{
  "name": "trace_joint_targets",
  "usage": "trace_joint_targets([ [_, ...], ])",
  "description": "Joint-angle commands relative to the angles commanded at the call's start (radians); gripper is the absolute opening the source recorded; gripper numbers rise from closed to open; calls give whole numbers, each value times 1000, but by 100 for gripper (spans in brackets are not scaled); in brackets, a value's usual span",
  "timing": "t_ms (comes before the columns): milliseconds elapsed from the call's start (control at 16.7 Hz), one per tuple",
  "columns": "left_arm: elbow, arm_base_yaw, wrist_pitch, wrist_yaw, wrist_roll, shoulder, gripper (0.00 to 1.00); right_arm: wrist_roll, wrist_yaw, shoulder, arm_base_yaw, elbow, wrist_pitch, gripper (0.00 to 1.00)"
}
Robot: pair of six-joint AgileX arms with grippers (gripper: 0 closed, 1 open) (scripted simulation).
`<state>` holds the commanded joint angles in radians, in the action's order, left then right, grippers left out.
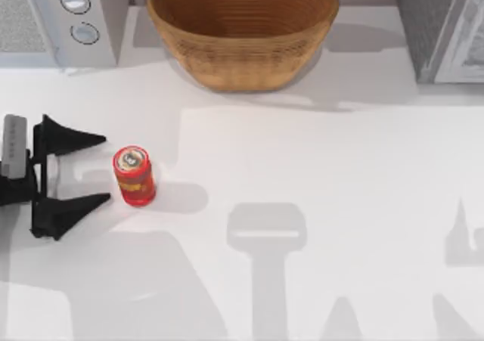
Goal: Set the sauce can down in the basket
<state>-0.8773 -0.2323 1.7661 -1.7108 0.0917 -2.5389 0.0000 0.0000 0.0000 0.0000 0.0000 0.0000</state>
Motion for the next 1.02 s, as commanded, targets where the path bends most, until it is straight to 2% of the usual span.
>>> trace_joint_targets([
  [180, 0, 0, 0, 0, 0, 0, 100, 0, 0, 0, 0, 0, 0, 100],
  [240, -93, 4, -18, 67, -2, -65, 100, 0, 0, 0, 0, 0, 0, 100],
  [540, -78, 53, -53, 57, -29, -53, 100, 0, 0, 0, 0, 0, 0, 100],
  [1020, -18, 144, -205, 145, -171, 16, 100, 0, 0, 0, 0, 0, 0, 100],
])
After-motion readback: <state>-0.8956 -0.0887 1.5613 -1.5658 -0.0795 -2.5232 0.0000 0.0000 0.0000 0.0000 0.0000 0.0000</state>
